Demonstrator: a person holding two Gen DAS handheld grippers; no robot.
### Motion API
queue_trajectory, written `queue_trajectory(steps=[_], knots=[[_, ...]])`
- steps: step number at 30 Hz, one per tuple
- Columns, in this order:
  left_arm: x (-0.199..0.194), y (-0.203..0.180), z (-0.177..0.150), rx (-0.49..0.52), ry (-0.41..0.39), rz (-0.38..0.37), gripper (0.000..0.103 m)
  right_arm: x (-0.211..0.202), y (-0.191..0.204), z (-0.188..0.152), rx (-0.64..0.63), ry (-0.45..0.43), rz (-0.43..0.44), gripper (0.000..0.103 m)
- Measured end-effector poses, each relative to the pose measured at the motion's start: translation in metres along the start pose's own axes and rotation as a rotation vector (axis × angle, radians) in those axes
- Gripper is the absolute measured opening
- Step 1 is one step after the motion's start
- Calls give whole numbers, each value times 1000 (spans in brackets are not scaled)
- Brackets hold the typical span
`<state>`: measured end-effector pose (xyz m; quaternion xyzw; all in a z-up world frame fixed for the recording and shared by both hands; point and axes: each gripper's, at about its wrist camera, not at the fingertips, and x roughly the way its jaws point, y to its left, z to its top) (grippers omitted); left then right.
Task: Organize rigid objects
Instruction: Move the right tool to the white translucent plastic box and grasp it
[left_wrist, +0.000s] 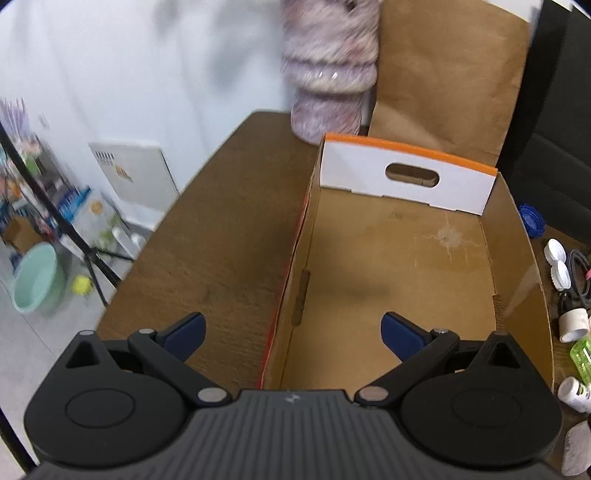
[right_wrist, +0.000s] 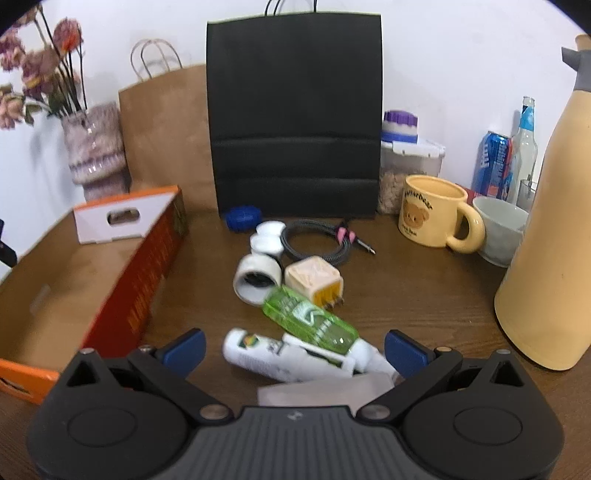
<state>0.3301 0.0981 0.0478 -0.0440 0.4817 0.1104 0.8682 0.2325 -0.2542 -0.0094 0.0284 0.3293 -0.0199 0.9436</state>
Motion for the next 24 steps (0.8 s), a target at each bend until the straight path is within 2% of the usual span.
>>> queue_trajectory(steps=[4, 13, 17, 24], knots=[[15, 8, -2, -24, 26, 0, 101, 0, 2, -4, -15, 2, -21, 103], [47, 7, -13, -20, 75, -29, 60, 4, 1, -13, -2, 22, -32, 103], [46, 12, -12, -34, 80, -33, 61, 6, 0, -13, 4, 22, -37, 103], [15, 2, -2, 21, 19, 51, 68, 3, -2, -11, 15, 17, -11, 103]])
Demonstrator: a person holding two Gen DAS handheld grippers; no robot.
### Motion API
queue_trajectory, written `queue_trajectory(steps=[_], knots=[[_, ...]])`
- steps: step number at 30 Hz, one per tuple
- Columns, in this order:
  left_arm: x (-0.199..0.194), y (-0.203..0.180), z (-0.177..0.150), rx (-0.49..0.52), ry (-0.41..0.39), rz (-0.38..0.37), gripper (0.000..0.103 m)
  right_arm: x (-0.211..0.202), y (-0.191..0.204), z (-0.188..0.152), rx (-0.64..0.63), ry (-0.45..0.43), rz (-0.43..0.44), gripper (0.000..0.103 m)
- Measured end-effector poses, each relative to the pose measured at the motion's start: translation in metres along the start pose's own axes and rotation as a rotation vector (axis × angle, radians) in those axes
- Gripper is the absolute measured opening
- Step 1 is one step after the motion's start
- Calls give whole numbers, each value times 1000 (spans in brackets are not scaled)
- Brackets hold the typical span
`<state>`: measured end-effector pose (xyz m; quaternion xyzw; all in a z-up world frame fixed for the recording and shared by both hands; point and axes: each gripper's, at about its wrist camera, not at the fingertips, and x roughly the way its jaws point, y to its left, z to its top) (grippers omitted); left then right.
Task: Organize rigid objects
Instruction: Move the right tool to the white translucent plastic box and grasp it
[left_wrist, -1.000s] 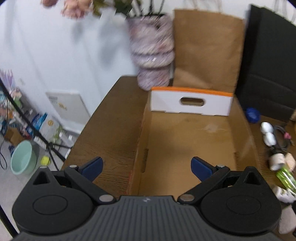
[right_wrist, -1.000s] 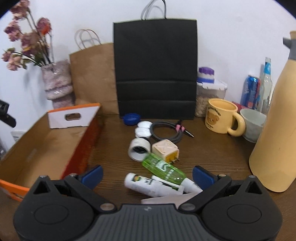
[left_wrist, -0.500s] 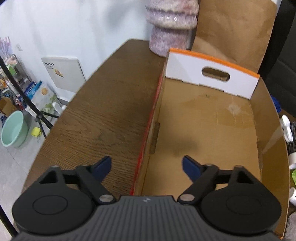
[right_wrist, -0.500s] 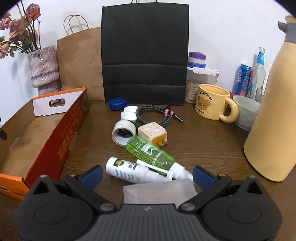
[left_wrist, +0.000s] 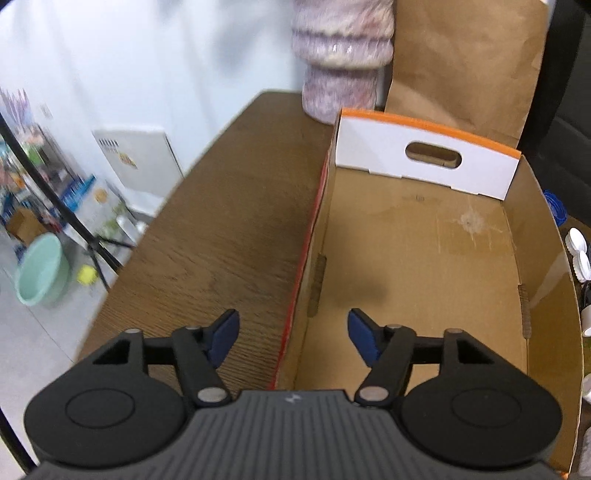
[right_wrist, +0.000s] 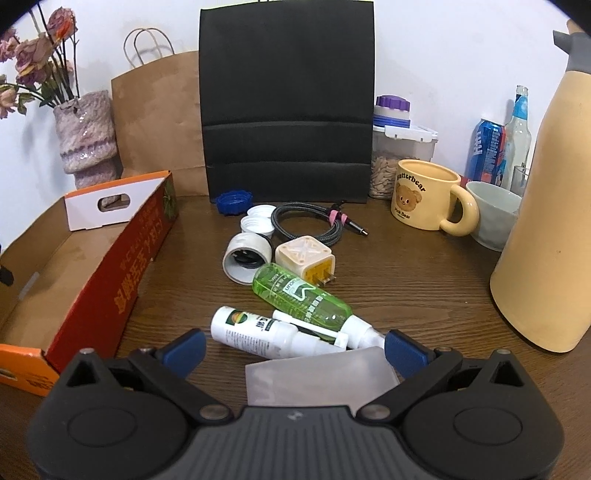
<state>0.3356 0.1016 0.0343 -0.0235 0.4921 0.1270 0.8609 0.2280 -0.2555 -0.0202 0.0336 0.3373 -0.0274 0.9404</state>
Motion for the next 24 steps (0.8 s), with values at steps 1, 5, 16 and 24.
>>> queue_trajectory(steps=[1, 5, 16, 24], knots=[[-5, -1, 0, 7, -4, 7, 68, -1, -1, 0, 4, -1, 3, 103], [-15, -1, -4, 7, 16, 46, 64, -3, -4, 0, 21, -2, 24, 103], [13, 12, -20, -48, 87, -36, 31, -9, -4, -3, 37, -9, 46, 103], [17, 11, -16, -6, 78, -43, 31, -4, -11, -8, 50, 5, -4, 103]])
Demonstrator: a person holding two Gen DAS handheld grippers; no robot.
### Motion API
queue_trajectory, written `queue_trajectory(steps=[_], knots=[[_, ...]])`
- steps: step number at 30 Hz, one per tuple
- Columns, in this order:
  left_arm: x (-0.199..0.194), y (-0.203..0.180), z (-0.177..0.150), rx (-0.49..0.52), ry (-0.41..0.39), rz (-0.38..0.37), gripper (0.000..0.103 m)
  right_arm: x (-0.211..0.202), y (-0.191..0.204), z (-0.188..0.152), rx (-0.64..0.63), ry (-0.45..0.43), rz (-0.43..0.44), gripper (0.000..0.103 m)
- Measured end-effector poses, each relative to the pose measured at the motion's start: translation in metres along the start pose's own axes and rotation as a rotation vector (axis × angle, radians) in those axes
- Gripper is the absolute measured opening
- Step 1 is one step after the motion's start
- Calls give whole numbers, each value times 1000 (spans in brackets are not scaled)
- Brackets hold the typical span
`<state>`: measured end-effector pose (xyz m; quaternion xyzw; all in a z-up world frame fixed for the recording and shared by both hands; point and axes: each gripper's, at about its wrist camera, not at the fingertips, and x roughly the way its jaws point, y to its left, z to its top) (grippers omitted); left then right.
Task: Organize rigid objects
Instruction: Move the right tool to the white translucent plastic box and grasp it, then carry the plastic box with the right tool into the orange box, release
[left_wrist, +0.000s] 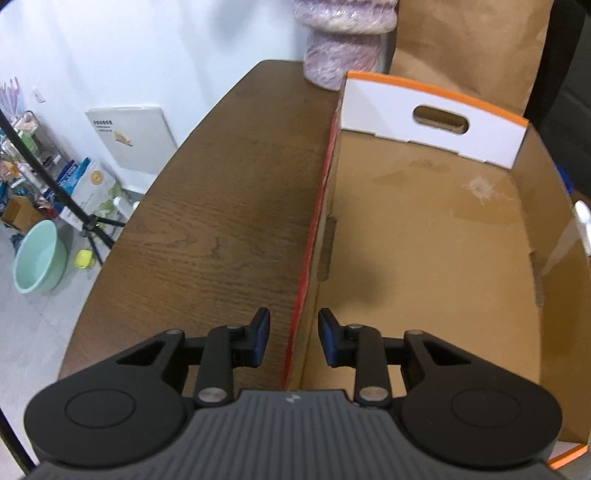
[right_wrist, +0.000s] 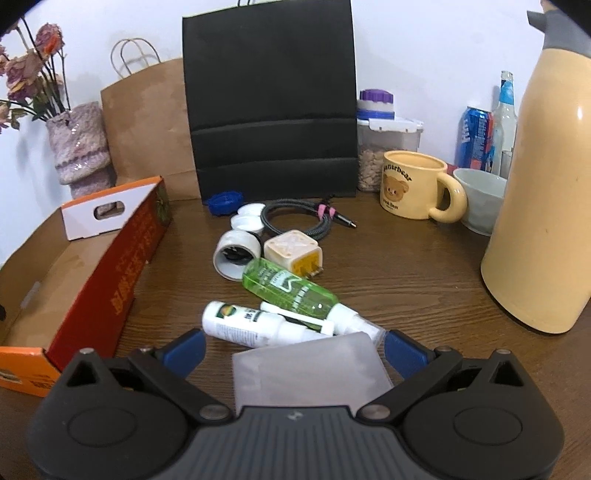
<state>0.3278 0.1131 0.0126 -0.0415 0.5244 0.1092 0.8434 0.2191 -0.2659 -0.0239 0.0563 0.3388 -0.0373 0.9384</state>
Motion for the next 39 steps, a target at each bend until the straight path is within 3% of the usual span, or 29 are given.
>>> queue_trajectory(steps=[8, 14, 16, 17, 18, 20, 33, 39], knots=[[13, 7, -9, -40, 1, -56, 15, 4, 4, -8, -33, 34, -35, 103], [14, 6, -11, -14, -21, -60, 14, 8, 1, -16, -43, 44, -27, 103], [14, 7, -11, -13, -30, -67, 14, 12, 2, -18, -49, 52, -22, 98], [15, 7, -12, -10, -31, -67, 14, 13, 2, -19, -51, 55, -25, 90], [16, 8, -12, -9, -30, -64, 14, 13, 2, -19, -49, 56, -21, 87], [19, 8, -12, -7, -31, -59, 14, 12, 0, -19, -35, 44, -2, 83], [22, 4, -13, 11, -81, -51, 13, -12, 6, -19, -4, -83, -12, 82], [17, 6, -12, -14, -116, -72, 12, -27, 27, -13, -35, -152, 28, 82]])
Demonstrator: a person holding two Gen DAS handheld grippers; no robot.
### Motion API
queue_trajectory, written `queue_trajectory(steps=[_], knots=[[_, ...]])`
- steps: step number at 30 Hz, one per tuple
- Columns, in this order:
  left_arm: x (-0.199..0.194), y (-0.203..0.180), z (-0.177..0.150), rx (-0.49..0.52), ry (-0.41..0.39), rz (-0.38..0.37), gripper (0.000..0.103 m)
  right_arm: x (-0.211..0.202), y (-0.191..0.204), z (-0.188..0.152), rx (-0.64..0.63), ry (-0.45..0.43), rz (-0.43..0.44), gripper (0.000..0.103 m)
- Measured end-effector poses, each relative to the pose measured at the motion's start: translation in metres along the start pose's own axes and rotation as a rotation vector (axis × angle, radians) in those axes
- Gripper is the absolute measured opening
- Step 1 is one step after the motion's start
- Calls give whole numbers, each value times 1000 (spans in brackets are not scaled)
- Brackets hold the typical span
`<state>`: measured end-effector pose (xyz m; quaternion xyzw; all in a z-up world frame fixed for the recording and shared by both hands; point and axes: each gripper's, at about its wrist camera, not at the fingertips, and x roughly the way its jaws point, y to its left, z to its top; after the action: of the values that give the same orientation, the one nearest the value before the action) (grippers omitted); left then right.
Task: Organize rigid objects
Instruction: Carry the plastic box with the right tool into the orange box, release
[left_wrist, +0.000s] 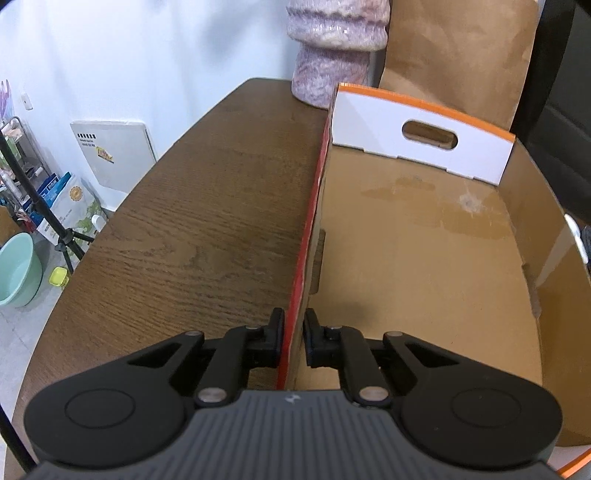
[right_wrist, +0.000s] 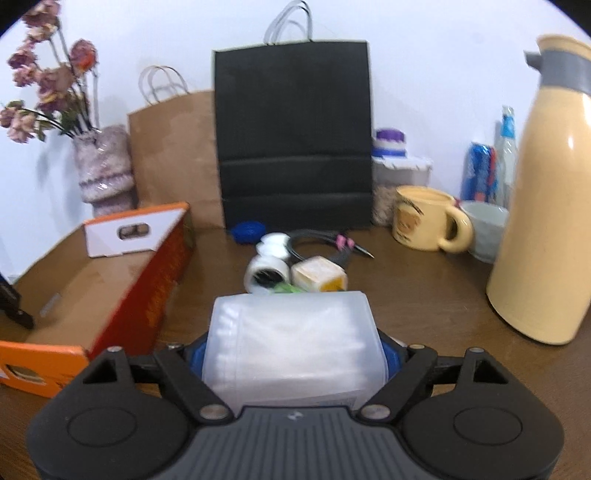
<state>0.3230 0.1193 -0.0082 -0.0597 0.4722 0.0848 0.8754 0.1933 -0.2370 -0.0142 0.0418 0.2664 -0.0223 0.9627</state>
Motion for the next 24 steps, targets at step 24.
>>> queue_trajectory(steps=[24], knots=[[4, 2, 2, -4, 17, -7, 11, 63, 160, 85, -93, -107, 280, 82]])
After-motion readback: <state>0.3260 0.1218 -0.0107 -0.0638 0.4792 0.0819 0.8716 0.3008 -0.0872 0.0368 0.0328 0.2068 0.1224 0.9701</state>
